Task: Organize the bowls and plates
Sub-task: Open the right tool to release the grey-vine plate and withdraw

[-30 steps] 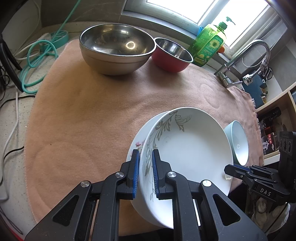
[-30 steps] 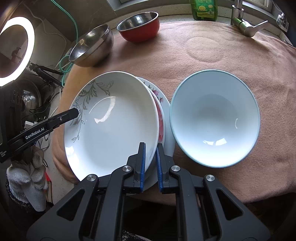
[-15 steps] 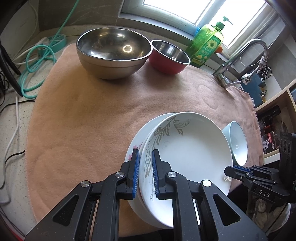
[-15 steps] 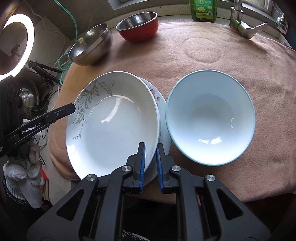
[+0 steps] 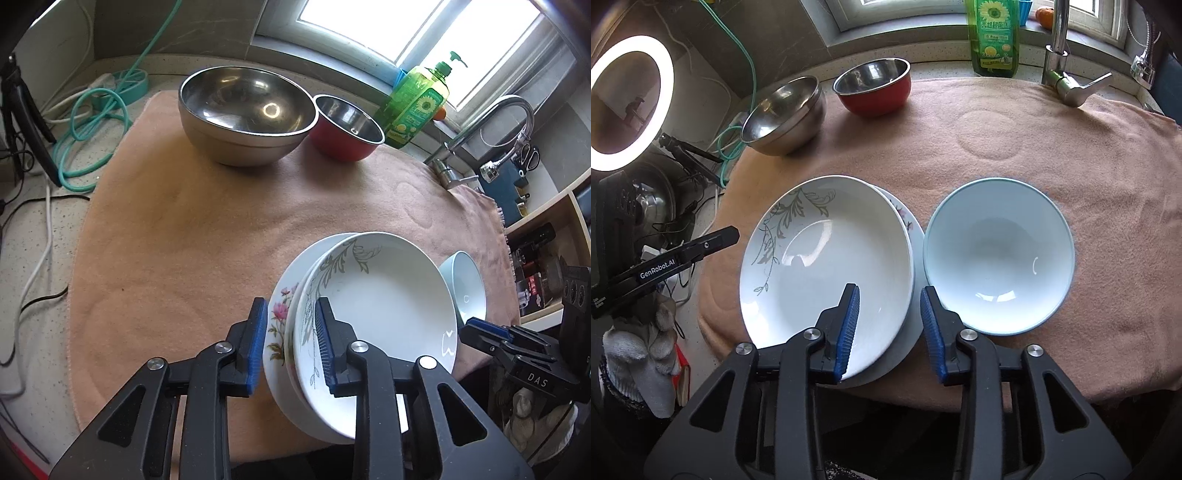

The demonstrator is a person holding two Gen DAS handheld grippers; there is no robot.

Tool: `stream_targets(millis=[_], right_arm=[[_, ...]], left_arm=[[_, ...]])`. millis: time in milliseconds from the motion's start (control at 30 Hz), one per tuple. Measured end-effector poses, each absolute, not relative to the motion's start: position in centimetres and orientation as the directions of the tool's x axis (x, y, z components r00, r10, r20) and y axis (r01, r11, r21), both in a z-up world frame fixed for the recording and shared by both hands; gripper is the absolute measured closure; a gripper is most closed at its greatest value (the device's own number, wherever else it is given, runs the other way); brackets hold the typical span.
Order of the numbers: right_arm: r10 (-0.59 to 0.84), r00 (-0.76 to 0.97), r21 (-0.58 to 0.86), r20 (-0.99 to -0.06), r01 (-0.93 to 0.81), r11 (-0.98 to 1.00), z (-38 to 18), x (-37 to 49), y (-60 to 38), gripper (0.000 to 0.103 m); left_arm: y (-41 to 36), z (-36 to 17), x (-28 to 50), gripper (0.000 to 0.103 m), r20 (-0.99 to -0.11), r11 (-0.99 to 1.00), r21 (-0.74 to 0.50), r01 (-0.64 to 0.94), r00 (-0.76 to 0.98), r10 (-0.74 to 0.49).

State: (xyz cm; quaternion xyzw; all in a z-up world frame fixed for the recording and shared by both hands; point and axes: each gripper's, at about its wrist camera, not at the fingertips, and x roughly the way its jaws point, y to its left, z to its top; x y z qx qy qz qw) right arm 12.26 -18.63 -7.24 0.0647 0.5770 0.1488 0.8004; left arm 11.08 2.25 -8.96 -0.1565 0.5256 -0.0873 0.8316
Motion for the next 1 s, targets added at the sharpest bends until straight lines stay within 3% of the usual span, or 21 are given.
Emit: stream_targets(millis=[167,467,600,733,800,1000], right_arm=[[0.327,0.343,0.28,-0.88,-0.179,0.943,-5.2,12.3,-18.3,0.048],[0.346,0.4,0.287,-0.849,-0.2,0.937,-3.2,12.5,-16.4,0.039],[0.368,0.42,0.302,-0.83,-0.217,0.928,-2.3,12.7,-15.5,0.029],[0.401,0.429,0.334,-0.81,-0.225,0.915,-1.6,13.1,-15.2,0.027],[0.409,0.436,0.337,-0.801,-0.236,0.912,-1.4,13.4,-15.1,0.02],[0.466,0.412,0.372,-0.783,-0.289,0.882,-1.4,14.3,-15.1,0.013]], left_arm=[[3.8,-8.6,10.2,0.076,-0.844,0.936,-0.35,-0.041,0.448,-0.296],[6.4,-7.8,9.3,0.073,-0.833,0.933,-0.354,-0.064,0.475,-0.284],[7.0,-7.3,9.2,0.073,-0.824,0.931,-0.36,-0.063,0.489,-0.286],[7.4,-6.8,9.2,0.072,-0.819,0.928,-0.364,-0.075,0.501,-0.28],[7.5,-6.5,9.1,0.073,-0.816,0.929,-0.361,-0.084,0.51,-0.271],[7.6,-5.9,9.1,0.072,-0.812,0.925,-0.355,-0.135,0.535,-0.233]])
